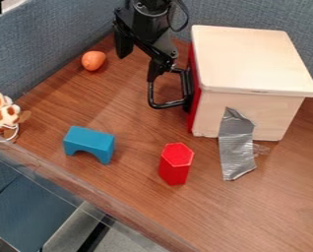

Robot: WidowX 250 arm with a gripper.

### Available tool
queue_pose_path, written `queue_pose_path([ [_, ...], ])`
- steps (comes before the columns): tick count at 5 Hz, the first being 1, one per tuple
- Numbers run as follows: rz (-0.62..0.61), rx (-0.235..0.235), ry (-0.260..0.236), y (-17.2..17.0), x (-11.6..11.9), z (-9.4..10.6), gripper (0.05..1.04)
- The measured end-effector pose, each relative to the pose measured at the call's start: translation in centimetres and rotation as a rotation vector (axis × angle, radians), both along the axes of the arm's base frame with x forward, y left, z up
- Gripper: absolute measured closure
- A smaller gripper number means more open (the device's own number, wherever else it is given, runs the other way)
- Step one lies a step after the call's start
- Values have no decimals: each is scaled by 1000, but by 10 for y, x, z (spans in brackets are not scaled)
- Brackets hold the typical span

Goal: Open the drawer.

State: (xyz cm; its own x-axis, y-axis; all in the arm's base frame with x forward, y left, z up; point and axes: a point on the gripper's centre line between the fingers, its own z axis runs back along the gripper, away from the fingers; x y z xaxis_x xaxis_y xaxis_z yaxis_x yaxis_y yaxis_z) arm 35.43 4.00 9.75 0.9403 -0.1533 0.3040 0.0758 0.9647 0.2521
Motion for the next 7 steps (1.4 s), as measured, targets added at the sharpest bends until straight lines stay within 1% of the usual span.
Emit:
queue_pose_path([
  [1,51,-4,-2,4,3,-10,84],
  [2,99,-13,-16,6,9,-15,84],
  [4,182,-71,-51,6,14,-22,84],
  [5,237,-133,-94,1,19,-21,84],
  [6,281,-198,-126,-4,23,-21,84],
  [7,289,-222,-134,-7,24,-21,84],
])
